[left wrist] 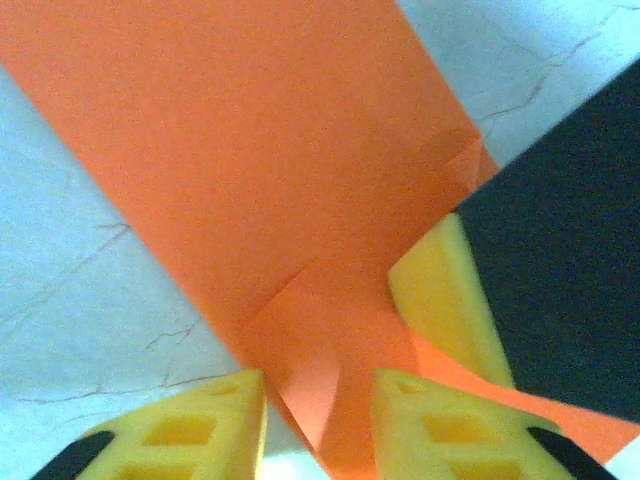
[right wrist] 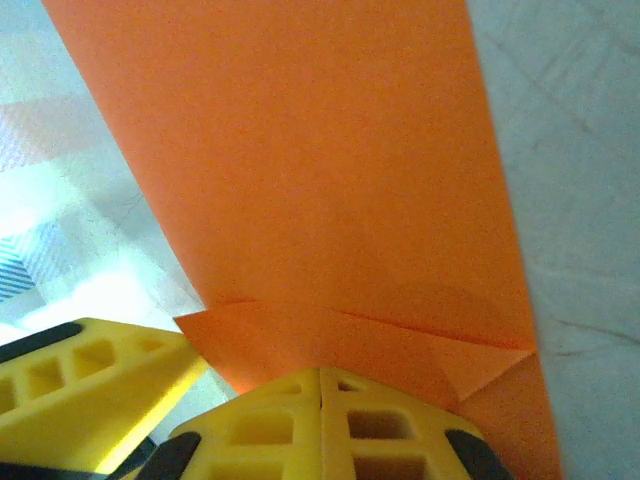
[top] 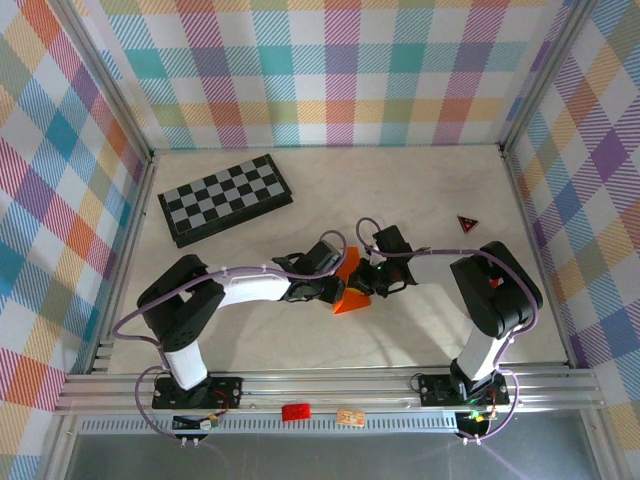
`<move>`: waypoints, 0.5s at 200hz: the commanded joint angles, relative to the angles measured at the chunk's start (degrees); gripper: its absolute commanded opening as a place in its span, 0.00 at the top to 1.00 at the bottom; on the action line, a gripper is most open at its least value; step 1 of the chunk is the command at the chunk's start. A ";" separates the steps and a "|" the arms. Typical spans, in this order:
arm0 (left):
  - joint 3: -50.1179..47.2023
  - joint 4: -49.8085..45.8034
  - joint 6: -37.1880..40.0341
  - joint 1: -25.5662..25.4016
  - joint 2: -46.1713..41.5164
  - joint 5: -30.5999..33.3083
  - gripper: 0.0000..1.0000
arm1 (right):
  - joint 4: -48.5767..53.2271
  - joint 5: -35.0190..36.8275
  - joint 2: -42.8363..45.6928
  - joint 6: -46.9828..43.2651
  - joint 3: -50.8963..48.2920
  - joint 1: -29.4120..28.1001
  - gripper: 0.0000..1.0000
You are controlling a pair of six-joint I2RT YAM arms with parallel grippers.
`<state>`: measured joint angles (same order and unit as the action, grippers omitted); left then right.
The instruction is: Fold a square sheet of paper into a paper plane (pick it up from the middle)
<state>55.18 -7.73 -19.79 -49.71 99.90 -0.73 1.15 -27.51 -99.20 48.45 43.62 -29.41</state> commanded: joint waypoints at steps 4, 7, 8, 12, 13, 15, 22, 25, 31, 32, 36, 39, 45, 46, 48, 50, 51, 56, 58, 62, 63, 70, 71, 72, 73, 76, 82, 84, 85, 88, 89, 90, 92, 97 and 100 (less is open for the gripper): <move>-0.32 -2.55 -1.32 0.55 -4.93 2.86 0.55 | 4.42 5.62 -2.58 -0.38 -2.25 -0.11 0.97; -0.38 -2.75 -1.52 0.51 -5.34 3.23 0.53 | 4.47 5.69 -2.58 -0.39 -2.22 -0.12 0.97; -0.40 -2.83 -1.59 0.50 -5.47 3.30 0.52 | 4.43 5.70 -2.58 -0.38 -2.27 -0.12 0.97; -0.62 -3.05 -1.85 0.53 -6.03 3.74 0.50 | 4.40 5.71 -2.58 -0.37 -2.23 -0.12 0.97; -0.66 -3.11 -1.93 0.56 -6.21 3.91 0.50 | 4.44 5.71 -2.58 -0.37 -2.27 -0.12 0.97; -0.74 -3.22 -2.12 0.55 -6.49 4.21 0.49 | 4.47 5.80 -2.58 -0.37 -2.23 -0.12 0.97; -1.07 -3.55 -2.89 0.61 -7.57 4.93 0.47 | 4.40 5.80 -2.50 -0.37 -2.26 -0.12 0.97; -1.12 -3.68 -3.23 0.66 -7.99 5.04 0.47 | 4.46 5.72 -2.49 -0.38 -2.22 -0.12 0.97; -1.20 -3.87 -3.78 0.77 -8.70 4.65 0.48 | 4.32 5.64 -2.54 -0.37 -2.22 -0.10 0.97; -1.25 -3.87 -3.86 0.81 -8.82 4.54 0.48 | 4.31 5.68 -2.56 -0.37 -2.22 -0.11 0.97; -1.36 -3.75 -4.09 0.90 -9.23 3.64 0.50 | 4.31 5.58 -2.58 -0.37 -2.22 -0.12 0.96; -1.39 -3.52 -4.45 0.93 -9.40 2.81 0.52 | 4.32 5.54 -2.62 -0.37 -2.22 -0.08 0.97; -1.68 -2.73 -5.11 1.02 -9.69 0.67 0.58 | 4.11 5.53 -2.58 -0.37 -2.20 -0.08 0.97; -1.71 -2.51 -5.18 1.02 -9.71 0.26 0.59 | 4.12 5.49 -2.58 -0.37 -2.21 -0.10 0.97; -1.86 -2.13 -5.46 1.11 -9.83 -0.66 0.61 | 4.06 5.46 -2.58 -0.35 -2.28 -0.12 0.97; -1.99 -1.70 -5.70 1.15 -9.81 -1.62 0.64 | 4.00 5.45 -2.62 -0.30 -2.23 -0.12 0.97; -2.09 -1.47 -5.88 1.18 -9.81 -2.07 0.64 | 3.97 5.40 -2.65 -0.33 -2.23 -0.12 0.97; -2.30 -0.47 -6.67 1.27 -9.70 -4.43 0.68 | 3.95 5.29 -2.67 -0.29 -2.21 -0.12 0.97; -2.36 -0.19 -6.95 1.28 -9.54 -5.24 0.69 | 3.99 5.28 -2.67 -0.33 -2.13 -0.12 0.97; -2.45 0.45 -7.63 1.42 -9.24 -7.08 0.71 | 4.09 5.36 -2.67 -0.37 -2.07 -0.12 0.97; -2.49 0.66 -7.81 1.44 -9.13 -7.53 0.72 | 4.15 5.31 -2.67 -0.37 -2.10 -0.12 0.97; -2.51 1.79 -9.04 1.69 -8.27 -11.16 0.77 | 4.13 5.27 -2.59 -0.43 -2.08 -0.08 0.97; -2.47 1.95 -9.13 1.75 -8.12 -11.67 0.78 | 4.17 5.27 -2.59 -0.40 -2.06 -0.10 0.97; -2.50 2.02 -9.30 1.74 -7.95 -12.24 0.78 | 4.15 5.31 -2.58 -0.38 -2.10 -0.11 0.97; -2.52 2.24 -9.48 1.78 -7.83 -12.74 0.79 | 4.18 5.29 -2.58 -0.38 -2.11 -0.12 0.97; -2.49 2.73 -10.00 1.90 -7.46 -14.18 0.81 | 4.22 5.31 -2.50 -0.37 -2.10 -0.12 0.97; -2.74 3.83 -11.16 2.07 -6.70 -16.60 0.84 | 4.22 5.38 -2.43 -0.38 -2.13 -0.12 0.97; -2.89 4.38 -11.59 2.14 -6.51 -17.29 0.85 | 4.26 5.34 -2.41 -0.44 -2.13 -0.12 0.97; -2.93 4.60 -11.76 2.20 -6.40 -17.64 0.85 | 4.32 5.35 -2.41 -0.40 -2.18 -0.12 0.97; -3.22 5.40 -12.43 2.28 -6.15 -18.57 0.86 | 4.33 5.28 -2.33 -0.45 -2.16 -0.12 0.97; -3.27 5.40 -12.71 2.31 -6.05 -18.85 0.87 | 4.36 5.28 -2.32 -0.45 -2.14 -0.12 0.97; -3.34 5.64 -12.98 2.33 -5.95 -19.12 0.87 | 4.33 5.27 -2.32 -0.46 -2.14 -0.12 0.97; -3.61 6.00 -13.41 2.47 -5.86 -19.61 0.87 | 4.37 5.32 -2.34 -0.52 -2.13 -0.12 0.97; -4.27 7.97 -14.89 2.66 -5.57 -20.98 0.87 | 4.46 5.28 -2.25 -0.59 -2.15 -0.12 0.97; -4.65 9.09 -15.67 2.86 -5.30 -21.73 0.87 | 4.52 5.35 -2.23 -0.65 -2.21 -0.12 0.97</move>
<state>53.32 -5.23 -28.64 -48.16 92.36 -11.20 1.10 -27.53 -99.22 48.45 43.59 -29.41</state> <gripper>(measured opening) 0.136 0.064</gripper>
